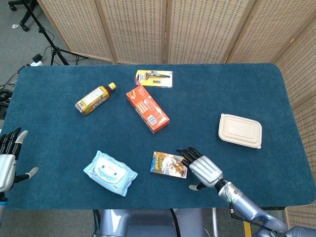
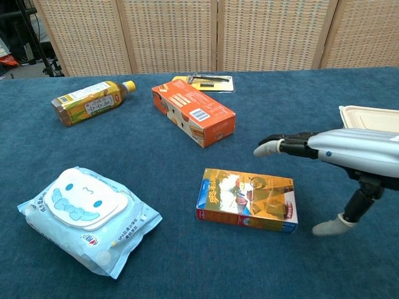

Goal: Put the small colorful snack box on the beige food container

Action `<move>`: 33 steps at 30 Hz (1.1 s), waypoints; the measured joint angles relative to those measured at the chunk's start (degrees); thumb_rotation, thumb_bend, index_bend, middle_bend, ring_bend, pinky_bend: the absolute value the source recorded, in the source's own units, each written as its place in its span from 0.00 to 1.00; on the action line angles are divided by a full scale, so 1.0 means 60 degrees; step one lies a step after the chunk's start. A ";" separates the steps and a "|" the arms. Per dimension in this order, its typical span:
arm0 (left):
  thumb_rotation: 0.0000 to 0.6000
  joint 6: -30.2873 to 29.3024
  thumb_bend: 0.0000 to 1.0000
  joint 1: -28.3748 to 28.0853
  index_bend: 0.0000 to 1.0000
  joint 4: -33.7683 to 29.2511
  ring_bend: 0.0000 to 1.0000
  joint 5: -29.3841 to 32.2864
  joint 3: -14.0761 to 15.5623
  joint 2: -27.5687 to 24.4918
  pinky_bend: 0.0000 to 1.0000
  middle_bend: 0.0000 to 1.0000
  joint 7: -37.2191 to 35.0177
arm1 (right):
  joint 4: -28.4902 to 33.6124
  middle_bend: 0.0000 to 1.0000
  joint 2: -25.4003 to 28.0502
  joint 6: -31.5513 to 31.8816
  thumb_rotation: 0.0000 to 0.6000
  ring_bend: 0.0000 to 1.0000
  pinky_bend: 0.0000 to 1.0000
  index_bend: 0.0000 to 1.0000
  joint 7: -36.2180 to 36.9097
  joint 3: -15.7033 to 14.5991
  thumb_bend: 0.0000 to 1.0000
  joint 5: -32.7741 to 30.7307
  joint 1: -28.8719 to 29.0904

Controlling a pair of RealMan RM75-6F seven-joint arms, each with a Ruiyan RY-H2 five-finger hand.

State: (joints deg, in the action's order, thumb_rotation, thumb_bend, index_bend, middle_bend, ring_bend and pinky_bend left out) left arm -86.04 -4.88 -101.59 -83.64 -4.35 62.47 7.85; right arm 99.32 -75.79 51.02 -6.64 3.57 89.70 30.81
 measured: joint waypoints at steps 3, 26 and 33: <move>1.00 0.0026 0.00 -0.0013 0.00 0.0005 0.00 0.0100 -0.0033 0.0001 0.00 0.00 -0.0023 | -0.0092 0.00 -0.0334 -0.0185 1.00 0.00 0.00 0.00 -0.0188 0.0126 0.00 -0.0416 0.0175; 1.00 -0.0061 0.00 0.0036 0.00 0.0021 0.00 0.0397 -0.0174 -0.0110 0.00 0.00 -0.0406 | -0.1685 0.45 -0.2873 -0.0322 1.00 0.47 0.44 0.36 -0.1641 0.0641 0.10 -0.2671 0.1177; 1.00 0.0036 0.00 -0.0015 0.00 0.0057 0.00 0.0490 -0.0193 -0.0092 0.00 0.00 -0.0371 | -0.2509 0.64 -0.3332 0.0540 1.00 0.62 0.58 0.56 -0.0302 0.0583 0.41 -0.1481 0.1117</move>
State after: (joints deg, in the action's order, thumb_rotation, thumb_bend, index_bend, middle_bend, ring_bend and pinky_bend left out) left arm -85.82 -4.97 -101.24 -80.71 -5.51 61.92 5.62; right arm 84.26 -95.78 54.26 -8.45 7.07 80.82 37.51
